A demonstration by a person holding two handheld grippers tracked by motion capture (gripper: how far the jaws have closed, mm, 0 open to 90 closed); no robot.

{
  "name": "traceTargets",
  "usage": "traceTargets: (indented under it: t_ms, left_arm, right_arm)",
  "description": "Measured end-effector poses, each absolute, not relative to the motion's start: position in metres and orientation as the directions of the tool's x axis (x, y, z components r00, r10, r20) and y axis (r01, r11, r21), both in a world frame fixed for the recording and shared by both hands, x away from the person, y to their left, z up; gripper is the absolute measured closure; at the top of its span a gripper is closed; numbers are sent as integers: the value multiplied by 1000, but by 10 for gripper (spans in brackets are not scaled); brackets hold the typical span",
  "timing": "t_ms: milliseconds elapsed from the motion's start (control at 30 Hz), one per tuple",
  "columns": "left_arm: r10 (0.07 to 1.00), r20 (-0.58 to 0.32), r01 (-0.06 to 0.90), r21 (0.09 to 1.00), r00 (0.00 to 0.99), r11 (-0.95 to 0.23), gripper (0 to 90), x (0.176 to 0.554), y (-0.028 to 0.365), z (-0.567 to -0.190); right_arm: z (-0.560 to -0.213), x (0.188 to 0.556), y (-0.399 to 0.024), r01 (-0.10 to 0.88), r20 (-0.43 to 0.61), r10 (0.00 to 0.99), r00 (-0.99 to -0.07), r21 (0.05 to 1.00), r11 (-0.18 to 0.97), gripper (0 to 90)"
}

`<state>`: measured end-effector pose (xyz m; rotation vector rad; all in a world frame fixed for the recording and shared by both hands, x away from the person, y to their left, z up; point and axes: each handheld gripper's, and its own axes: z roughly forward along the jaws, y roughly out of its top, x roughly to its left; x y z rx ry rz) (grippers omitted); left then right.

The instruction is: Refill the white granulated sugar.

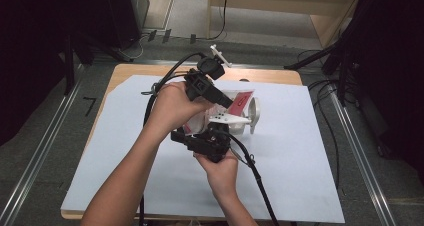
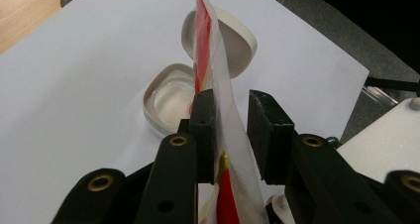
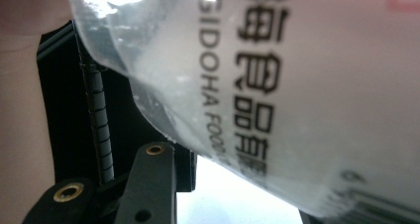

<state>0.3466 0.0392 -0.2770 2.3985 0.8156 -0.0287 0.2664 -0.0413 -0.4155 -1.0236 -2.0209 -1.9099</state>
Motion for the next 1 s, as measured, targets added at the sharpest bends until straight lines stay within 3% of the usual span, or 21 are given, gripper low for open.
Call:
traceTargets:
  t_ms: [500,1000]
  left_arm:
    - [546,-269,591,554,793,-586,749,338,69,-293]
    - [543,-237,574,541,805,-615,749,344,60,-286]
  right_arm:
    - [-427,257,-23,542,484,424,-766,840,20,629]
    - [-421,261,-24,551,502,421,-755,835,-8,617]
